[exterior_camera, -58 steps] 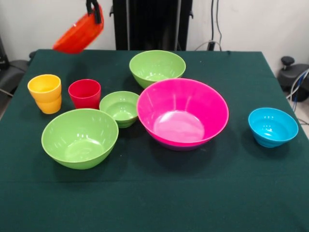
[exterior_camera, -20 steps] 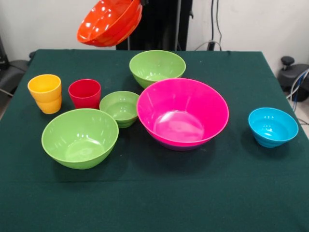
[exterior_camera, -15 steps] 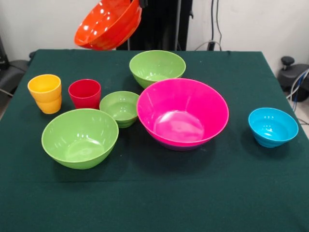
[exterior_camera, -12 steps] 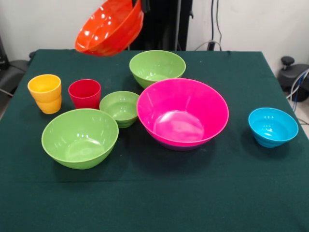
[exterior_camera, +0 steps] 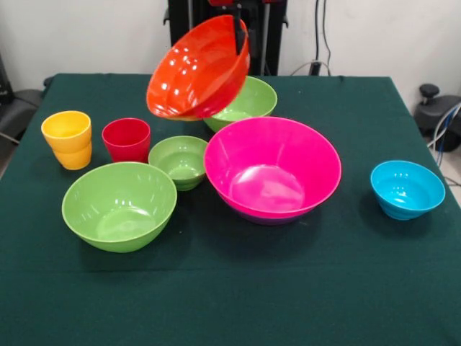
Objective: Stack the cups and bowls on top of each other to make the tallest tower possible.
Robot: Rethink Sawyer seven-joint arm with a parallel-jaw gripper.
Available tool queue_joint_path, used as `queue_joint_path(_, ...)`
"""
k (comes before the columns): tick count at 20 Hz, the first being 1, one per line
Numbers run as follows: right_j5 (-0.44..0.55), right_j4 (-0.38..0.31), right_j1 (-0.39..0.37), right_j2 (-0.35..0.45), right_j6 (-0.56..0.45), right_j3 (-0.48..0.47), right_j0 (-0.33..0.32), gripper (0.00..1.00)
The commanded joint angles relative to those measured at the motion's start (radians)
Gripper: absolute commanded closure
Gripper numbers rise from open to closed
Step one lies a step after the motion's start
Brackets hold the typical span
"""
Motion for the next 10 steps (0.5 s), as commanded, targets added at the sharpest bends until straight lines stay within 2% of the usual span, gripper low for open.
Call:
queue_joint_path(1,-0.015,-0.058,0.06,-0.114,0.11,-0.051,0.072,1.0)
queue_joint_path(10,-0.104,-0.066,0.089,-0.176,0.125,-0.026,0.119,1.0)
